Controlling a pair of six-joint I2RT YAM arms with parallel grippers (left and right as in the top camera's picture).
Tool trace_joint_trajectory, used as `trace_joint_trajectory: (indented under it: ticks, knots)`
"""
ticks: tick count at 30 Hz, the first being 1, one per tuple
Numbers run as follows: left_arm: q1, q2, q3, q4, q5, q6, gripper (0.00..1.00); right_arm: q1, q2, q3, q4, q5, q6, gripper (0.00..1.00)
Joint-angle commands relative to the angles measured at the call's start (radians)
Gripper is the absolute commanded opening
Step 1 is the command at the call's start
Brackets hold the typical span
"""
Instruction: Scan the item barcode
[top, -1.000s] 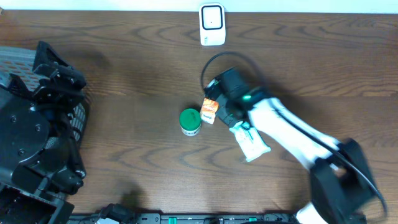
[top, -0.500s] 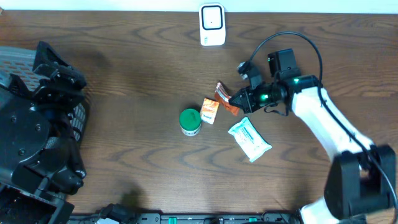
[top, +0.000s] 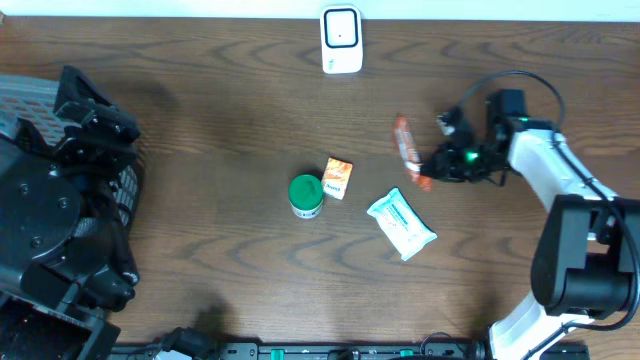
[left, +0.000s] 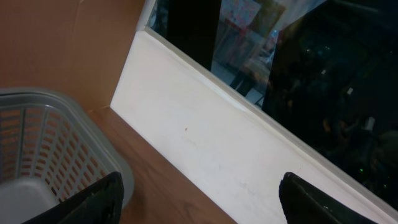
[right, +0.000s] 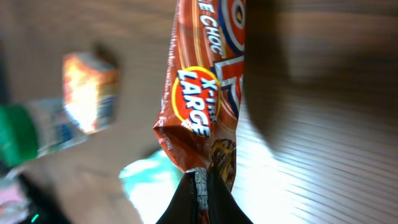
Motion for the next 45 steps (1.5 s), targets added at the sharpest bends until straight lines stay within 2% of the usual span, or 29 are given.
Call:
trace_joint_trajectory:
  ticks: [1, 4, 6, 12, 19, 23, 36, 45]
  knots:
    - [0.004, 0.011, 0.003, 0.001, -0.021, 0.017, 0.8, -0.045, -0.002, 0.002, -0.003, 0.087, 0.043, 0.01]
    - [0.004, 0.023, 0.003, 0.001, -0.021, 0.017, 0.8, -0.043, -0.002, 0.002, -0.008, 0.036, 0.045, 0.01]
    - [0.004, 0.027, 0.003, 0.002, -0.021, 0.017, 0.8, -0.031, -0.002, 0.002, -0.009, -0.065, 0.045, 0.01]
    - [0.004, 0.039, 0.003, 0.002, -0.021, 0.017, 0.8, 0.016, -0.013, 0.002, -0.032, -0.54, 0.042, 0.01]
    - [0.004, 0.043, 0.003, 0.002, -0.021, 0.017, 0.8, 0.027, -0.018, 0.002, -0.055, -0.666, 0.051, 0.01]
    - [0.004, 0.049, 0.003, 0.002, -0.021, 0.017, 0.8, 0.024, -0.013, 0.002, -0.044, -0.616, 0.117, 0.01]
    - [0.004, 0.055, 0.003, 0.002, -0.021, 0.017, 0.8, 0.022, 0.072, 0.0, -0.053, -0.517, 0.13, 0.01]
    - [0.004, 0.055, 0.003, 0.004, -0.021, 0.017, 0.8, -0.012, 0.079, 0.0, -0.157, -0.162, 0.158, 0.01]
